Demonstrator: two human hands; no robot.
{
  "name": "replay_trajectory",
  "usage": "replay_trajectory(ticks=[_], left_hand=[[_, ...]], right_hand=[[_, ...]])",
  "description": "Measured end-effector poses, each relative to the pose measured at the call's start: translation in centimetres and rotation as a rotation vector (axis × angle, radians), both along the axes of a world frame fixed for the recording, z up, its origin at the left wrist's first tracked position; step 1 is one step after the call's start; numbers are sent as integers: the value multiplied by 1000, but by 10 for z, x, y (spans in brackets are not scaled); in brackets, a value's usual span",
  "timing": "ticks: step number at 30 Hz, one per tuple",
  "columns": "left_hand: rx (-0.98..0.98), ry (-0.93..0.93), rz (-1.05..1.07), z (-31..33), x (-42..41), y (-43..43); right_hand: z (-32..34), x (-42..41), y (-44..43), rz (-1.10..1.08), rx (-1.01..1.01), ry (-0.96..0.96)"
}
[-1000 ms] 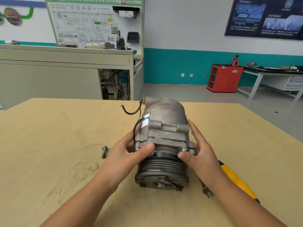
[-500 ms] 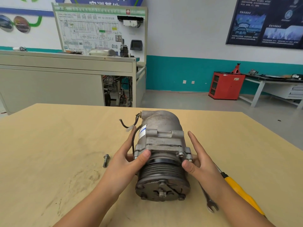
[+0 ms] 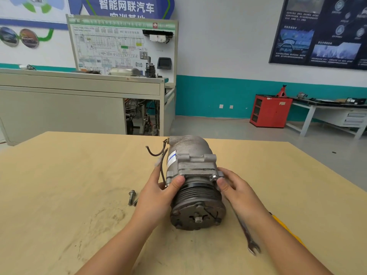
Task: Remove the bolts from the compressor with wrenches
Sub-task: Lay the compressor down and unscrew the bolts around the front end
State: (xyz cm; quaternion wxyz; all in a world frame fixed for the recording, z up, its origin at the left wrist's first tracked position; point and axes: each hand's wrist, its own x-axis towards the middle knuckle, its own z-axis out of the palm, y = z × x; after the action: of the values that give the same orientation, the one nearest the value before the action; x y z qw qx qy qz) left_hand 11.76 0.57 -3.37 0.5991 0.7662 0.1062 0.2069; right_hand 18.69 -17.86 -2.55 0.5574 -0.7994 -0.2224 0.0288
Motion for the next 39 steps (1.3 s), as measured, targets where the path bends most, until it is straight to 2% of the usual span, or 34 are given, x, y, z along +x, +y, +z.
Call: replay_trajectory(ticks=[3,6,8,11,14,19,24,27,31,34,36,39], left_hand=[[40,22,44,-1,0,-2],[67,51,73,-3,2,-2],[87,65,77,-4,4,-1],[105,90,89,-2,5,1],[102,132,86,3,2,0],[86,149,120,10,-14,-6],[289,-49,141,12,-34,-24],[476,-121,42,10,-37,-34],[676,-69,8,4,-30,-39],[771,-39,8,-1,-20,-38],[791,-44,-7,-2,-15,-36],[799,-53,-37,-2,-12,-32]], right_hand=[[12,-6,-17,-167,-150,-129],[11,-7,-31,-295,-647,-213],[6,-12,-32,-298,-886,-194],[-5,-20,-29,-245,-1075,-140],[-9,-17,-24,-235,-1159,-139],[-7,-18,-19,-275,-1138,-62],[-6,-18,-19,-302,-1117,-94],[-2,-10,-24,-264,-997,-8],[12,-7,-34,-297,-389,225],[31,-12,-39,-228,26,378],[41,-14,-39,-130,219,421],[47,-19,-32,-17,387,392]])
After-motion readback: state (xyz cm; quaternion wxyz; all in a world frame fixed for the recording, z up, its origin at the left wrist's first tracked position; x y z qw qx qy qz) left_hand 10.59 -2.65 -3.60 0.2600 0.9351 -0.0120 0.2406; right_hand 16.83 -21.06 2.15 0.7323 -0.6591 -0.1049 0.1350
